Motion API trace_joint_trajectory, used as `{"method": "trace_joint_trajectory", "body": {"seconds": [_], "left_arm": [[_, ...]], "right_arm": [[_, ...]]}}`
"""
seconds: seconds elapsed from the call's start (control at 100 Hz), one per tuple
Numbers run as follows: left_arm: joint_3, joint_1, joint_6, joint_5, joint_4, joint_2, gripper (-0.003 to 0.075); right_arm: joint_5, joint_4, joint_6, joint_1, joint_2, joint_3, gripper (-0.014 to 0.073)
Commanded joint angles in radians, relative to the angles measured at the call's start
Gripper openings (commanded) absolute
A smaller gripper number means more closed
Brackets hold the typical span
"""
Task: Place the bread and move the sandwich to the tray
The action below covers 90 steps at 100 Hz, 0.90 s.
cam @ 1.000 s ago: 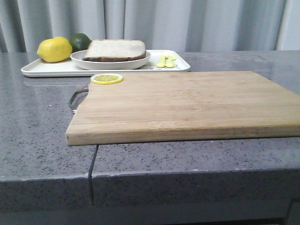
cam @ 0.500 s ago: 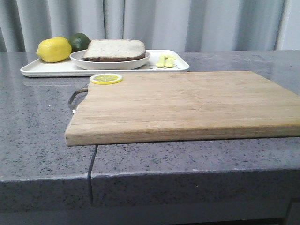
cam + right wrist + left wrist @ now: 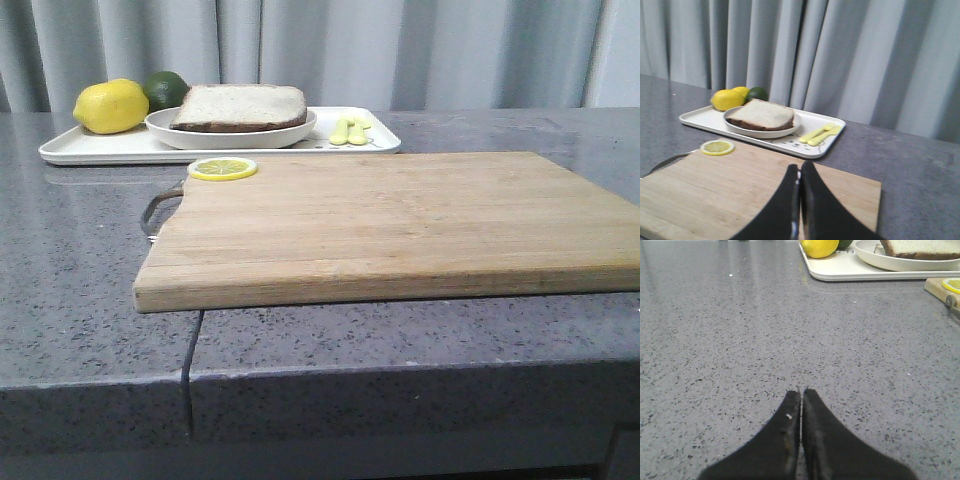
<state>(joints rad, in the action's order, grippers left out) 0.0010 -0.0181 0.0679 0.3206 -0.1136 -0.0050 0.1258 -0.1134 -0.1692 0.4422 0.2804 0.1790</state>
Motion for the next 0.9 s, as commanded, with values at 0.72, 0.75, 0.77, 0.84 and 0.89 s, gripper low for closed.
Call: {"method": "trace_joint_trajectory", "body": {"seconds": [0.72, 0.75, 0.77, 0.84, 0.89], "left_arm": [[0.014, 0.000, -0.007, -0.054, -0.008, -0.031, -0.0020], [0.014, 0.000, -0.007, -0.054, -0.008, -0.031, -0.0020], [0.014, 0.000, -0.007, -0.054, -0.008, -0.031, -0.0020], [0.014, 0.000, -0.007, -0.054, -0.008, -0.031, -0.0020], [0.014, 0.000, -0.007, -0.054, -0.008, -0.031, -0.0020]], "right_arm": [[-0.266, 0.283, 0.332, -0.323, -0.315, -0.210, -0.0062], [-0.307, 0.268, 0.332, -0.323, -0.309, -0.210, -0.0062], [-0.332, 0.257, 0.330, -0.323, -0.305, -0.210, -0.0062], [-0.409, 0.214, 0.296, -0.332, -0.304, -0.210, -0.0062], [-0.448, 0.180, 0.259, -0.338, -0.305, -0.210, -0.0062]]}}
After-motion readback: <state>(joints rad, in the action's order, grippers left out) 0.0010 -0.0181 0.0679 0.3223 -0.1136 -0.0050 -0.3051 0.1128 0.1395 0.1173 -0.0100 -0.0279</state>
